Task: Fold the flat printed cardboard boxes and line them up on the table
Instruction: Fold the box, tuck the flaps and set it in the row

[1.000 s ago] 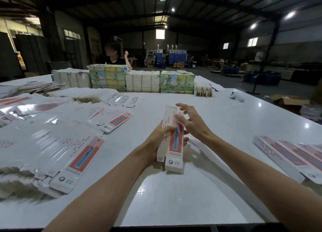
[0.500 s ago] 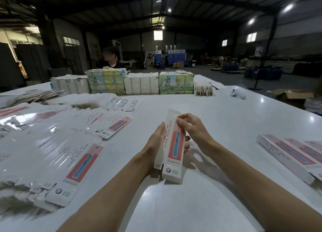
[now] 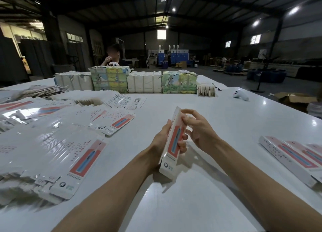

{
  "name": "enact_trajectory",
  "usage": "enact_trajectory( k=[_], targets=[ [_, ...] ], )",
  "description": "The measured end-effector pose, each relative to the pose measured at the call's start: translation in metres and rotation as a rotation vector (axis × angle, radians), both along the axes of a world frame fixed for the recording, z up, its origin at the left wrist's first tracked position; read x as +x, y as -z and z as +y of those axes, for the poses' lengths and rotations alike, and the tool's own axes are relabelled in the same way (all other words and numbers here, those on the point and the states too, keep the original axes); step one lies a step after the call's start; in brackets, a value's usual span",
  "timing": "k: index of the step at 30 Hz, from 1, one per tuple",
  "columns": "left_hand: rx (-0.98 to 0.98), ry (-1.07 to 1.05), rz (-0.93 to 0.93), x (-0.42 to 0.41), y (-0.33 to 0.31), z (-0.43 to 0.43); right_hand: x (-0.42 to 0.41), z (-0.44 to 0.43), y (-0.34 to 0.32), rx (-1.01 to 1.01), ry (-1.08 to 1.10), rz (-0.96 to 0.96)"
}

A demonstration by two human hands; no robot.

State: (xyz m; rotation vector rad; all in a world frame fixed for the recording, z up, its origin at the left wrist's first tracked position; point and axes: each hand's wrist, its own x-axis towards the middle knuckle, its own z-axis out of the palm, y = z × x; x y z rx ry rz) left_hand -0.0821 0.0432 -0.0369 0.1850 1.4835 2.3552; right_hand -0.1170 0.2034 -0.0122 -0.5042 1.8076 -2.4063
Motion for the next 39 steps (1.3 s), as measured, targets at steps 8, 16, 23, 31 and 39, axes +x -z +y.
enact_trajectory(
  k=[8,16,23,31,39],
  targets=[
    [0.278,0.048,-0.183,-0.005,-0.006,-0.016,-0.001,-0.014,0.011,0.039,-0.024,0.041],
    [-0.281,-0.411,0.263,-0.009,0.007,-0.005,-0.004,-0.002,0.009,0.13,-0.02,0.096],
    [-0.408,-0.36,0.396,-0.012,0.012,-0.014,-0.007,0.003,0.011,0.19,-0.024,0.121],
    [-0.446,-0.157,0.322,-0.015,0.007,-0.004,-0.005,0.008,0.009,0.199,-0.037,0.12],
    [-0.431,-0.158,0.29,-0.025,0.014,-0.007,-0.006,0.007,0.008,0.229,-0.067,0.111]
  ],
)
